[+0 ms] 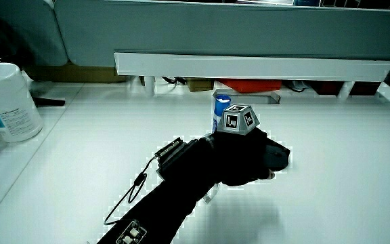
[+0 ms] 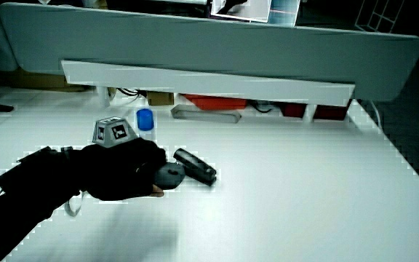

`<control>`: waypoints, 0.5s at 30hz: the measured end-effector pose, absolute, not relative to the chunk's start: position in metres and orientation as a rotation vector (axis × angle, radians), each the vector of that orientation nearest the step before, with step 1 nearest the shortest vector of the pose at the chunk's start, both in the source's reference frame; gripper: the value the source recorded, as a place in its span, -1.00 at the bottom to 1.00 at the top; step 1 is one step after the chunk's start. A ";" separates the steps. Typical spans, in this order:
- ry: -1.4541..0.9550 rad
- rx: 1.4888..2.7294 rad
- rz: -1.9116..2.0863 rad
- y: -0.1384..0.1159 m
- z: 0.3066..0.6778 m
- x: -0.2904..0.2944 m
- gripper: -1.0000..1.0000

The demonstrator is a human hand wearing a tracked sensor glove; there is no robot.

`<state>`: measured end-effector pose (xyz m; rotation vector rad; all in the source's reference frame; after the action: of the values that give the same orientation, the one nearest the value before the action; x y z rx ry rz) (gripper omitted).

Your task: Place mouse

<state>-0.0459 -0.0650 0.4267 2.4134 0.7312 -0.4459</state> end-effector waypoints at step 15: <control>0.563 2.415 -0.432 -0.082 0.483 -0.058 0.00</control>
<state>-0.0576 -0.0824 0.4834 2.4152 0.5625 -0.4315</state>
